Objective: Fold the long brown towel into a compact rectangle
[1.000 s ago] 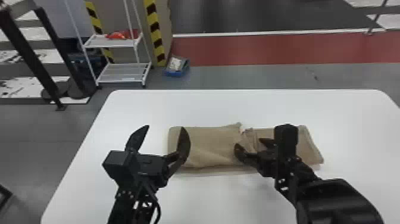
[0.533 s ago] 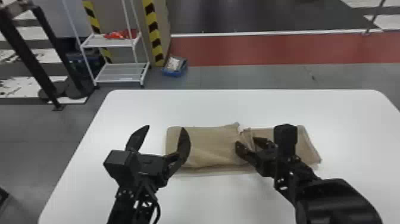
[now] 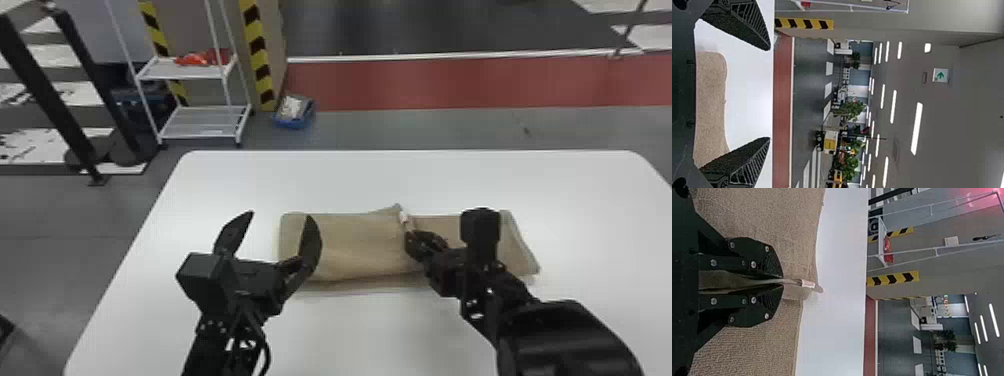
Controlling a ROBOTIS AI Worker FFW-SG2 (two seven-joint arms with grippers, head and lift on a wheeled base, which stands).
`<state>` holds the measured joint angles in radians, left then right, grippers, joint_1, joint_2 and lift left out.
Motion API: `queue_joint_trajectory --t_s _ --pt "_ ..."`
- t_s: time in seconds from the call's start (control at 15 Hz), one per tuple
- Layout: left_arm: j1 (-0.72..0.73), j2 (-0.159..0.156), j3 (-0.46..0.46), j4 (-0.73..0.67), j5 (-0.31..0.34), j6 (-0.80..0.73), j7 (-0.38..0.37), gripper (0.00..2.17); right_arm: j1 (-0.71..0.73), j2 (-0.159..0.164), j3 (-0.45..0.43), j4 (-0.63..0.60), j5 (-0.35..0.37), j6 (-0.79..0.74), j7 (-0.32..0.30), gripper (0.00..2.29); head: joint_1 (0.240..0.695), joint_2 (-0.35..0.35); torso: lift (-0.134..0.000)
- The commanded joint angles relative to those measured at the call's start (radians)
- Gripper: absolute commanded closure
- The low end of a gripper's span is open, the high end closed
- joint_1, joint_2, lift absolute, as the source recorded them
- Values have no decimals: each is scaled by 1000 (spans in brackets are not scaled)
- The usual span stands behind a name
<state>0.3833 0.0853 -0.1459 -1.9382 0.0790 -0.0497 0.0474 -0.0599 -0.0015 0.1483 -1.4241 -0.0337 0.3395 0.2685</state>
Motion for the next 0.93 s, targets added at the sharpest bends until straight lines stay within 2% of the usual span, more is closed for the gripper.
queue_joint_trajectory --t_s 0.0,0.13,0.27,0.4,0.67,0.73,0.87 --pt "-1 2 -3 1 1 0 0 60 9 0 -4 -10 0 0 0 1237 695 84 -95" --pt "-1 5 -6 1 1 0 0 63 15 -2 -7 -18 0 3 -3 1480 695 82 -95" --pt "-3 5 -9 -1 1 0 0 63 28 0 -10 -42 0 6 -9 1480 695 78 -95" --pt "-3 5 -9 -2 1 0 3 63 66 -2 -13 -128 -8 22 -8 1480 695 75 -95" --pt "0 8 -1 -7 7 -3 11 63 184 -8 -125 -378 -80 77 3 1480 695 66 -95" --pt "2 8 2 -2 13 -18 15 63 213 -9 -164 -401 -115 77 5 1480 695 58 -95" --pt "-6 8 2 22 21 -37 26 63 218 -14 -196 -365 -126 74 5 1480 695 19 -95"
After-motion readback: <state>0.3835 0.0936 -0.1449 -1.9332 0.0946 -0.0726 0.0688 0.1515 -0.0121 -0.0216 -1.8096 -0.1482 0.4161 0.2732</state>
